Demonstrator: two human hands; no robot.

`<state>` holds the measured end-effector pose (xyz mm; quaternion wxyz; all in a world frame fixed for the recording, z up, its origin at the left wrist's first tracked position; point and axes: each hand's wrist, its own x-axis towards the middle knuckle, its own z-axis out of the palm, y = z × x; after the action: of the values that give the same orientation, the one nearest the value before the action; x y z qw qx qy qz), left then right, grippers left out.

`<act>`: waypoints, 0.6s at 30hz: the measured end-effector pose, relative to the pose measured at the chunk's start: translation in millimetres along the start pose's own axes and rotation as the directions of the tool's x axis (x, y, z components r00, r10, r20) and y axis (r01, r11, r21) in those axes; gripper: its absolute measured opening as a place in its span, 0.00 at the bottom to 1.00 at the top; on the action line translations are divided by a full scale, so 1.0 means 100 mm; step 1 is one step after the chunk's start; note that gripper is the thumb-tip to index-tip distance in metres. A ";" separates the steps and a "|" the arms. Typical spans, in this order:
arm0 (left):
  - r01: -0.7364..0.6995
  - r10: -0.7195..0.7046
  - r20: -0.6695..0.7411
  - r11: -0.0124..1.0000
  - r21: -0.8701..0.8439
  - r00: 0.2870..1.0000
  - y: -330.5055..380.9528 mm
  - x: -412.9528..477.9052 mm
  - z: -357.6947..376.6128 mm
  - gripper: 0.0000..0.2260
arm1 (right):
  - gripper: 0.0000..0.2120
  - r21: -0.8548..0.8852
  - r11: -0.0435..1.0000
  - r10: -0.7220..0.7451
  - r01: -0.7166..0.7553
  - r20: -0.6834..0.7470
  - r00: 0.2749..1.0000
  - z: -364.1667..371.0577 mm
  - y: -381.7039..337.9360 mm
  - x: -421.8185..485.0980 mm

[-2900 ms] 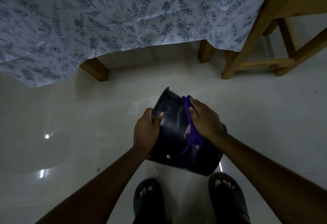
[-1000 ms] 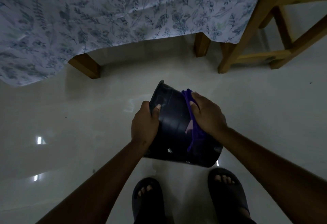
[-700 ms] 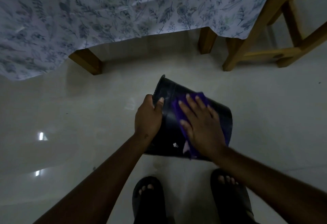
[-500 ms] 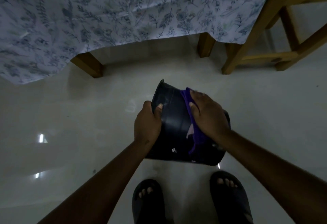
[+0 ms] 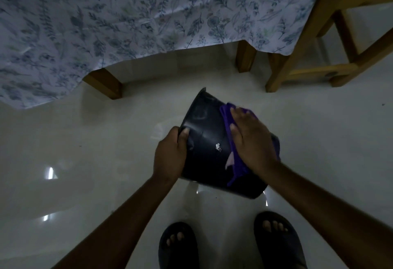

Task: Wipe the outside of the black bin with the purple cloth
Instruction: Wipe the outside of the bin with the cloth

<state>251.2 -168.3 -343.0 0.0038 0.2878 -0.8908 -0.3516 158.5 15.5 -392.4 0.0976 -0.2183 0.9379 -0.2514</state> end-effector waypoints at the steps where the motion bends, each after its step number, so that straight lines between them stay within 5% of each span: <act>1: 0.005 -0.005 -0.023 1.000 0.012 1.000 0.04 0.07 0.00 0.15 | 0.24 -0.038 0.998 -0.045 0.045 0.010 0.999 0.06 -0.08 -0.22; 6: -0.002 0.002 0.002 0.999 -0.038 1.000 0.09 0.14 0.00 0.17 | 0.26 -0.120 0.942 -0.296 0.312 0.135 0.946 0.13 -0.20 -0.65; 13: 0.032 -0.032 -0.018 0.999 0.034 0.999 0.08 0.15 0.00 0.19 | 0.24 -0.004 1.000 0.003 -0.003 0.082 0.997 0.04 -0.06 -0.13; 18: 0.047 -0.047 -0.001 0.996 0.078 0.999 0.15 0.30 0.03 0.19 | 0.30 -0.200 0.940 -0.253 0.277 0.140 0.957 0.22 -0.23 -0.85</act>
<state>218.3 -173.0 -342.3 -0.0160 0.3085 -0.8969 -0.3166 248.7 27.3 -393.3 0.0909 -0.3658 0.9147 -0.1456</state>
